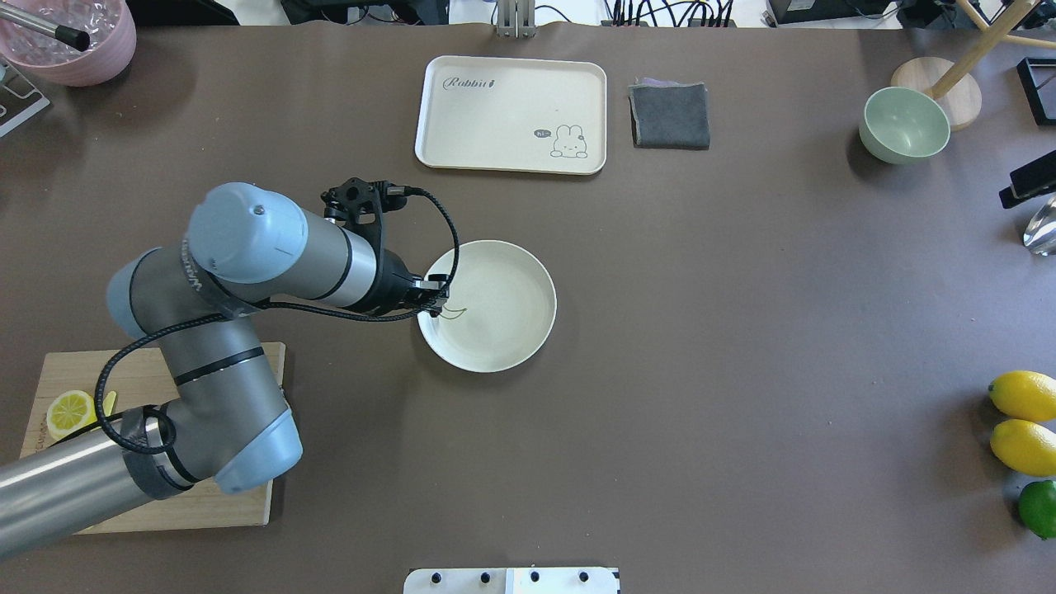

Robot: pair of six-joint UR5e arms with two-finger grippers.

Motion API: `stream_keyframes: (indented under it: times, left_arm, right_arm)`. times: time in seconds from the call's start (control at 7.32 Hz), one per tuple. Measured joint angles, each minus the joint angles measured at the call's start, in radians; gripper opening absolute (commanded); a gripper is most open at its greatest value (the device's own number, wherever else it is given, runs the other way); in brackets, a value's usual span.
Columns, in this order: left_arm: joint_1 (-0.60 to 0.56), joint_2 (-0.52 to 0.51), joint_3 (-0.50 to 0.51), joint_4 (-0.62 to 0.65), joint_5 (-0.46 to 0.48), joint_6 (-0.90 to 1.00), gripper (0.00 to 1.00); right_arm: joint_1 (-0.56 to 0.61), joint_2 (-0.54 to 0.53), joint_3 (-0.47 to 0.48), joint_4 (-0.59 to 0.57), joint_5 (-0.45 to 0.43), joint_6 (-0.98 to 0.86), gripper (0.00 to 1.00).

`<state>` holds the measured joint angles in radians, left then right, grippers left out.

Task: Place red cherry on plate
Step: 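Carry the cherries with the left gripper over the plate and lower them, then open the left gripper and withdraw the left arm from the plate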

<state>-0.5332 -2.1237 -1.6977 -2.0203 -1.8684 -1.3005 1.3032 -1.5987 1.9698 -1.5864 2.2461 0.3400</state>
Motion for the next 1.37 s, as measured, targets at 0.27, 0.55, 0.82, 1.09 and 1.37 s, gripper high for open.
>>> stream_keyframes:
  times: [0.27, 0.55, 0.82, 1.09, 1.37]
  left_arm:
    - [0.015, -0.041, 0.039, 0.000, 0.042, -0.036, 0.98]
    - [0.016, -0.043, 0.038, 0.004, 0.069, -0.041, 0.98]
    - [-0.039, -0.009, 0.000, 0.065, 0.044, -0.005, 0.98]
    - [-0.198, 0.043, -0.133, 0.299, -0.106, 0.207, 0.98]
    - [-0.432, 0.074, -0.252, 0.629, -0.236, 0.580, 0.98]
  right_arm:
    - [0.033, -0.056, -0.016, -0.001, 0.009, -0.033, 1.00]
    - [0.136, -0.076, -0.067, -0.007, 0.090, -0.039, 1.00]
    - [0.234, -0.113, -0.098, -0.010, 0.157, -0.041, 1.00]
    - [0.259, -0.131, -0.105, -0.009, 0.129, -0.043, 1.00]
    - [0.257, -0.138, -0.108, -0.010, 0.094, -0.075, 1.00]
